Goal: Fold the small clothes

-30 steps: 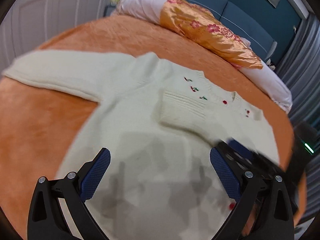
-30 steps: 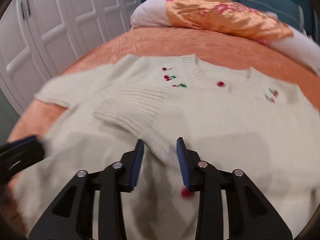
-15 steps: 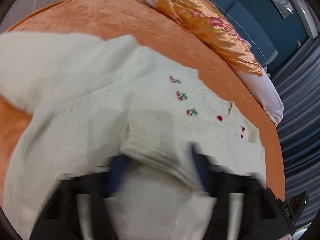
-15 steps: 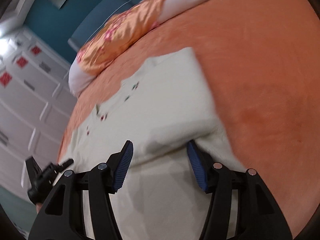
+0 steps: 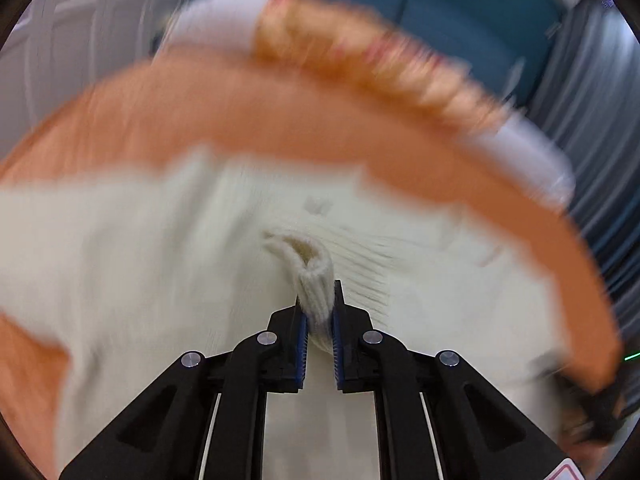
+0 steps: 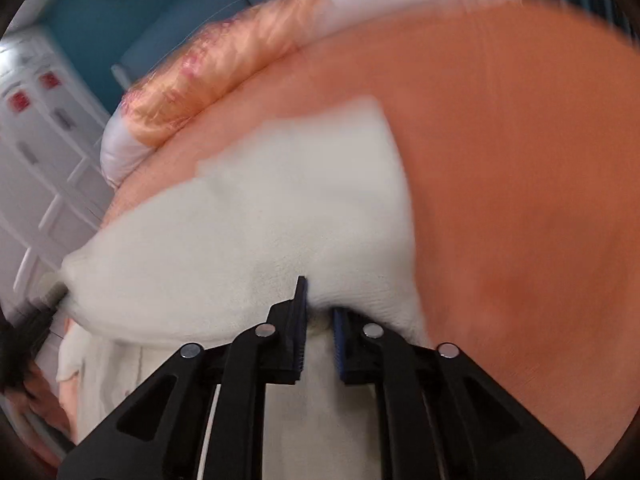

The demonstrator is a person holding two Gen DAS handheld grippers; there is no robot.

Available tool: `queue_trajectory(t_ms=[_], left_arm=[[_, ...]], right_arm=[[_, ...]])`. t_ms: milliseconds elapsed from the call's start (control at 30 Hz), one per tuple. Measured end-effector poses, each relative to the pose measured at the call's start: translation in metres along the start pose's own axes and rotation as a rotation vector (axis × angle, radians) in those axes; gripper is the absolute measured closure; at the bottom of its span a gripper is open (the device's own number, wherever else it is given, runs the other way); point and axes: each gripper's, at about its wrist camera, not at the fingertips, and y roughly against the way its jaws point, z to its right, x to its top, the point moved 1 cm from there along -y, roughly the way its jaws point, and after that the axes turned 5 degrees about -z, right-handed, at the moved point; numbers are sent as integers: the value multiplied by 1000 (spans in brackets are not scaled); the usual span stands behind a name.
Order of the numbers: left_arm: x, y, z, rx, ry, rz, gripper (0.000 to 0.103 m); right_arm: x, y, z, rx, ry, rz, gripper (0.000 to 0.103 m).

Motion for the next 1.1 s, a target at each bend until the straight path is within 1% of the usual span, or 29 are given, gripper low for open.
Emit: queue_trajectory(t_ms=[33,67,100,200,233,300,333,367,433,467,533,567,600,633,667,700,733,800,867,900,933,967,1000,1033,1067,1100], left_arm=[[-6,-6,-3,-5,12,-4,95],[-13,-5,-8,-24,30,23,94],[-14,-3,-10,-35,44,30,93],[-15,-5,-11,-35,50,29,92],[-15,-3,-10,-35,50,32,92],[-16,-5,-11,-35,54,35,89],[-17,-7,-13,-32,56,36,88],[-17,-7,-13,-34,59,39,88],[-16,-7,-13,-34,59,43,88],[-16,-4,-12,-32,57,46,88],[-18,-4,-13,-29,55,47,88],[-18,-4,-13,-32,56,47,87],[-18,-4,-13,-33,57,48,87],[-19,-4,-13,-40,59,50,87],[-19,-4,-14,-46,62,51,87],[-20,-5,-15,-56,67,52,87],[-20,-5,-17,-63,71,52,87],[-20,-6,-19,-78,81,54,87],[-21,-6,-20,-81,84,55,87],[-21,-6,-20,-81,83,55,87],[-21,-6,-20,-81,83,55,87],[-21,-6,-20,-84,85,55,87],[-20,-5,-22,-92,92,55,87],[-21,-3,-24,-108,104,58,87],[-21,1,-29,-128,127,56,86],[-22,6,-35,-138,148,59,84]], right_arm=[[3,7,-2,5,3,13,93],[6,15,-6,-11,18,26,93],[6,19,-9,-18,32,20,92],[-2,27,-13,-94,77,2,92],[-6,32,-14,-106,87,15,92],[-13,46,-20,-161,108,63,91],[-14,51,-26,-174,124,91,91],[-12,57,-33,-158,153,115,91],[-8,52,-54,-143,213,119,90],[-5,41,-66,-151,268,102,90],[-8,18,-71,-215,325,49,92],[-8,0,-64,-279,320,13,95],[-8,-6,-53,-297,296,-2,102],[-9,-1,-40,-246,243,16,103],[-8,5,-35,-255,222,30,103],[-10,13,-30,-286,214,52,103],[-11,17,-28,-291,217,62,103],[-16,22,-24,-291,218,69,103],[-16,33,-31,-293,233,101,103],[-15,38,-35,-282,236,114,101],[-12,38,-39,-275,236,118,101],[-10,34,-37,-290,236,111,101],[-10,20,-31,-325,232,77,103],[-11,6,-25,-330,224,40,103],[-13,1,-21,-319,219,50,103],[-13,1,-26,-334,232,55,103]])
